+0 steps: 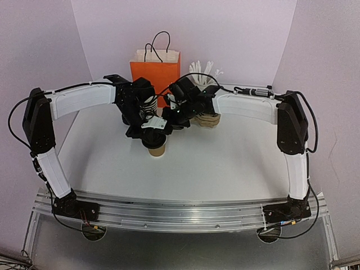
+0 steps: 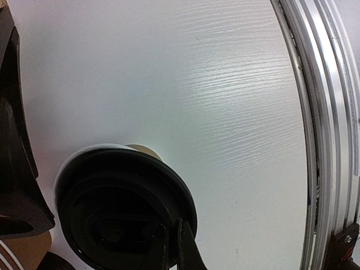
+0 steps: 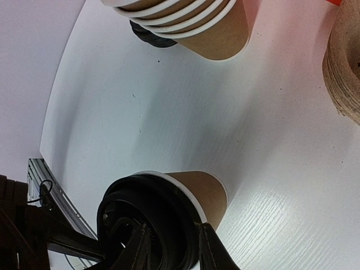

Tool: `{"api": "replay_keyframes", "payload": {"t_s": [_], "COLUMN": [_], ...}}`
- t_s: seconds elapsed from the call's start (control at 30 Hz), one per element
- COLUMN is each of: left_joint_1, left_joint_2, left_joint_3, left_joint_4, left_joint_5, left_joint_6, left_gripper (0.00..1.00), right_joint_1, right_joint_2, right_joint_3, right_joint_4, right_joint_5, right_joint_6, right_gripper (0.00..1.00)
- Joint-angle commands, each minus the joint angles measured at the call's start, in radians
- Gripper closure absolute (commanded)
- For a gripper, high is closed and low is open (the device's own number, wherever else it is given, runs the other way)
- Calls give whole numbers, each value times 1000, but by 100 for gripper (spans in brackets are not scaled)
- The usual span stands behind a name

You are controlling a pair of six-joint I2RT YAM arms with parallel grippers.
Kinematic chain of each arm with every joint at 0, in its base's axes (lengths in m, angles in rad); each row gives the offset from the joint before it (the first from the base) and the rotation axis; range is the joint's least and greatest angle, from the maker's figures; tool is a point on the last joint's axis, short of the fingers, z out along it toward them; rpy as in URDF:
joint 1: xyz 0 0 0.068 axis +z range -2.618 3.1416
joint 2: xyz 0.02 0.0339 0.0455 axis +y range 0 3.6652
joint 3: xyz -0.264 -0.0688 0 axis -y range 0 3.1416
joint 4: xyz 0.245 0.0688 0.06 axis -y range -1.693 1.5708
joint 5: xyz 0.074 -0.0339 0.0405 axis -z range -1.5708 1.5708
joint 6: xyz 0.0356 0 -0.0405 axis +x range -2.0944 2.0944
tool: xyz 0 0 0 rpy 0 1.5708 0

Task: Pack the takeout coffee

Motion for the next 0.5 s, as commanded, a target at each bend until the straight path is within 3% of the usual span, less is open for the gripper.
{"api": "replay_keyframes", "payload": {"t_s": [0.0, 0.47], "left_joint_1": [2, 2], "left_joint_2": [3, 12], "left_joint_3": [53, 71], "left_joint_4": [107, 118], "left_joint_5": [-6, -1], "left_joint_6": [-31, -32], "left_gripper": [100, 100], "right_joint_1": [47, 47], "right_joint_2": [15, 15], "right_joint_3": [48, 60], "right_joint_4": [-24, -34], "right_joint_5": [-31, -36], "right_joint_6": [-36, -44], "right_gripper": [73, 72]}}
